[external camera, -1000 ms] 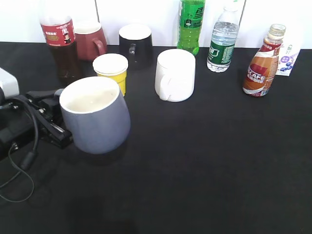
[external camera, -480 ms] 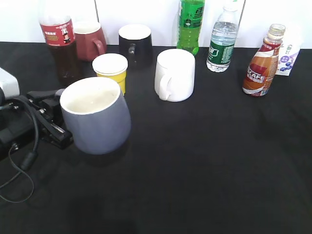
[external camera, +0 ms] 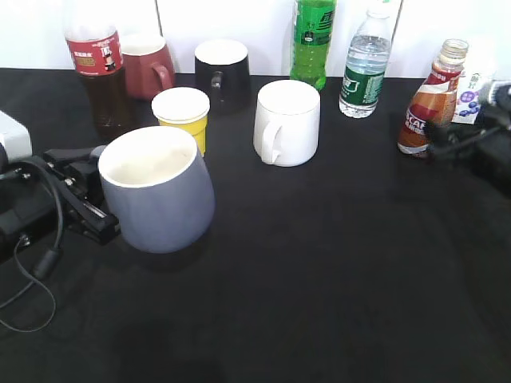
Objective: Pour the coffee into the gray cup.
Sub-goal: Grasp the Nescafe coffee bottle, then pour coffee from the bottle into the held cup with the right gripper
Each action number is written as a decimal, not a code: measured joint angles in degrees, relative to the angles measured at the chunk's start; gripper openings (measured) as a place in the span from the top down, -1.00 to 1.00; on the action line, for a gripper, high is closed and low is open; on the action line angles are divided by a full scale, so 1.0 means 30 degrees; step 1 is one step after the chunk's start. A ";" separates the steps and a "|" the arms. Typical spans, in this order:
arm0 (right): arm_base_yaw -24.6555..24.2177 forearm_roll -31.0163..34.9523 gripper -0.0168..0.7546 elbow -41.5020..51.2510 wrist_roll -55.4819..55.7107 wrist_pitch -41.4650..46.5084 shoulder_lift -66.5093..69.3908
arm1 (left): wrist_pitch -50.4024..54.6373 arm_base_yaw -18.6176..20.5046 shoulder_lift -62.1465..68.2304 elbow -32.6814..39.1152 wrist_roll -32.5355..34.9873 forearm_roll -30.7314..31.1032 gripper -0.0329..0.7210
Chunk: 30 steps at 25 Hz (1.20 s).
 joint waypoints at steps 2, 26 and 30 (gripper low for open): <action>0.0000 0.0007 -0.77 -0.0790 -0.0020 0.0000 0.0765 | 0.0000 0.0000 0.0000 0.0000 0.0000 0.0000 0.79; 0.0000 -0.1393 -0.42 -0.4576 0.0060 -0.2353 0.4487 | -0.0009 0.0000 0.0000 0.0000 0.0000 0.0000 0.79; 0.0000 -0.5436 -0.42 -0.2946 0.1061 -0.2376 0.1464 | -0.0009 0.0000 0.0000 0.0000 0.0000 0.0611 0.79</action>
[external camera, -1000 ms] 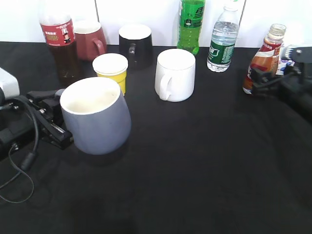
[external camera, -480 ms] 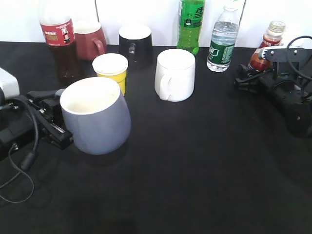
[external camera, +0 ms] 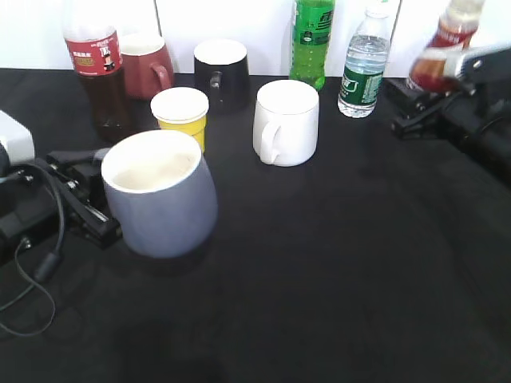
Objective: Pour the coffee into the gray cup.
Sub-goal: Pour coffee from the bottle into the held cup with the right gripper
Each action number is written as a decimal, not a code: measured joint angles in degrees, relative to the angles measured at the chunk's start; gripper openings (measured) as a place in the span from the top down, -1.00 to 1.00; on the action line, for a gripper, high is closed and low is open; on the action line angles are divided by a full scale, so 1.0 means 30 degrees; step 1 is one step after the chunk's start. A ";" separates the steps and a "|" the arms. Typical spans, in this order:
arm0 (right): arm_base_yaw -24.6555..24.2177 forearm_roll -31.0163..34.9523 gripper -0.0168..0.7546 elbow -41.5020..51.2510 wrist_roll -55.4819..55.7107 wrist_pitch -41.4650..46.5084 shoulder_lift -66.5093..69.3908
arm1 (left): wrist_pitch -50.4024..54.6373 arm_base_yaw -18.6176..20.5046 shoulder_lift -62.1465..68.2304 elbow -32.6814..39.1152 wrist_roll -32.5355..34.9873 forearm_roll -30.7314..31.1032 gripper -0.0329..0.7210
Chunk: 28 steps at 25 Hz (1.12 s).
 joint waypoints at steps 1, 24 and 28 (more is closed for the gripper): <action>0.0000 -0.0877 -0.42 0.0131 0.0738 0.0478 -0.0713 | 0.0000 0.0000 0.0000 0.0000 0.0000 0.0000 0.79; 0.9240 -0.1641 -0.41 -0.0334 -1.0777 0.7133 -0.3406 | 0.0618 0.0000 0.0000 0.0000 -0.0017 0.4858 0.79; 0.9595 -0.1624 -0.41 -0.0334 -1.2097 0.7133 -0.3406 | 0.0618 0.0000 0.0000 0.0000 -0.0017 0.4937 0.79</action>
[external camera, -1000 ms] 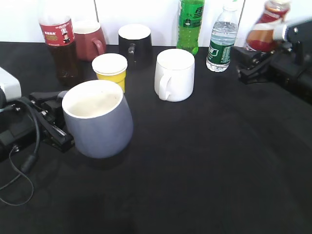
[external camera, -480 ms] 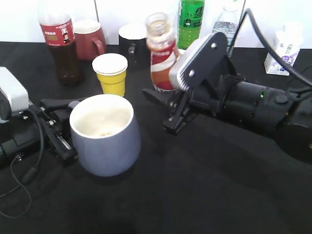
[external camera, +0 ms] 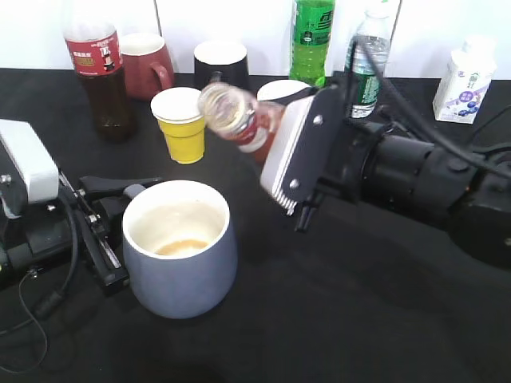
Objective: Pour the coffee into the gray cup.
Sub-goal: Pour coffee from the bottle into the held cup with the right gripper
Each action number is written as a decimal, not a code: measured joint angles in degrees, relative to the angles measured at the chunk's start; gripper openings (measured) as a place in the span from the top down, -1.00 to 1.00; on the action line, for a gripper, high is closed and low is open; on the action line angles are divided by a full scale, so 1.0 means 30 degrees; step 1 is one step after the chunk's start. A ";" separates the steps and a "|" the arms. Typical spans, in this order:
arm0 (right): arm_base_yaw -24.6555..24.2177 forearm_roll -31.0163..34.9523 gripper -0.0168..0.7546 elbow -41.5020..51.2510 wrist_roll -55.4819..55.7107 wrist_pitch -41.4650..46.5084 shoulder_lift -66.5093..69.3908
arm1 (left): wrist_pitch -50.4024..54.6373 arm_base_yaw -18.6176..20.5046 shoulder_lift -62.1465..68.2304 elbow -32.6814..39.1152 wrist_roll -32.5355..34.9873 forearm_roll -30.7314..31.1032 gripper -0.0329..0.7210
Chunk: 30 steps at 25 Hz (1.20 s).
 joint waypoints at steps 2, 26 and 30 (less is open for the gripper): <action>0.0304 0.0207 -0.41 0.0000 -0.1015 0.0000 0.0000 | 0.0000 0.0000 0.0000 0.0000 0.0000 0.0022 0.79; 0.0597 0.2975 -0.41 0.0000 -1.3393 -0.2742 0.0000 | 0.0000 0.0000 0.0000 0.0000 -0.0021 0.0185 0.79; 0.0597 0.2958 -0.41 0.0000 -1.4292 -0.2760 0.0000 | -0.0196 0.0000 0.0000 0.0000 -0.0021 0.0185 0.79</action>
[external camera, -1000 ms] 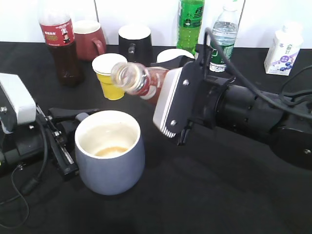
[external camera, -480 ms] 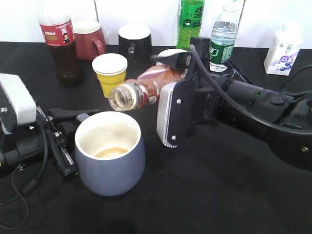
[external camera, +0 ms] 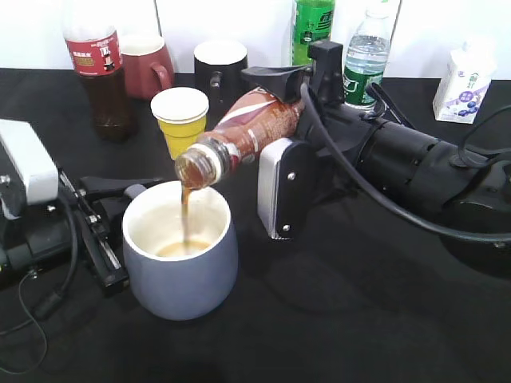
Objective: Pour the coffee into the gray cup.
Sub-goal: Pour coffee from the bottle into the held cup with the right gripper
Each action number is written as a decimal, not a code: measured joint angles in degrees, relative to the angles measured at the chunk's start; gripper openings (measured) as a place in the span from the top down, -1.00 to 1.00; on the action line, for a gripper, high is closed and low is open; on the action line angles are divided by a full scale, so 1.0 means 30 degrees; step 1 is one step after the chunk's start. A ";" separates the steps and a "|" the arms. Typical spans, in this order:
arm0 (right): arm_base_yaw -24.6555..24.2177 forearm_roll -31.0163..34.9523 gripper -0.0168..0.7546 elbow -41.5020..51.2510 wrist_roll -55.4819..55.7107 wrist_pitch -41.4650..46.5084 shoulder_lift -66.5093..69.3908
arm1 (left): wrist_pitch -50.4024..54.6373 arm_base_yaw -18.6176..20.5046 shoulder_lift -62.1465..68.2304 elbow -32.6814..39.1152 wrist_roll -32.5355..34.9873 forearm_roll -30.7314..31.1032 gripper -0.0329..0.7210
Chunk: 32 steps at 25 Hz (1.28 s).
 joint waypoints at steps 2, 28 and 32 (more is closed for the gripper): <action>0.0000 0.0000 -0.41 0.0000 -0.0200 -0.0097 0.0000 | -0.0058 0.0000 0.0000 0.0000 0.0000 0.0000 0.79; 0.0000 0.0564 -0.41 0.0000 -0.2199 -0.1121 0.0000 | -0.0050 0.0000 0.0000 0.0000 0.0000 0.0089 0.79; 0.0000 0.0564 -0.41 0.0000 -0.2199 -0.1138 0.0000 | 0.0024 0.0000 0.0000 0.0000 0.0000 0.0089 0.79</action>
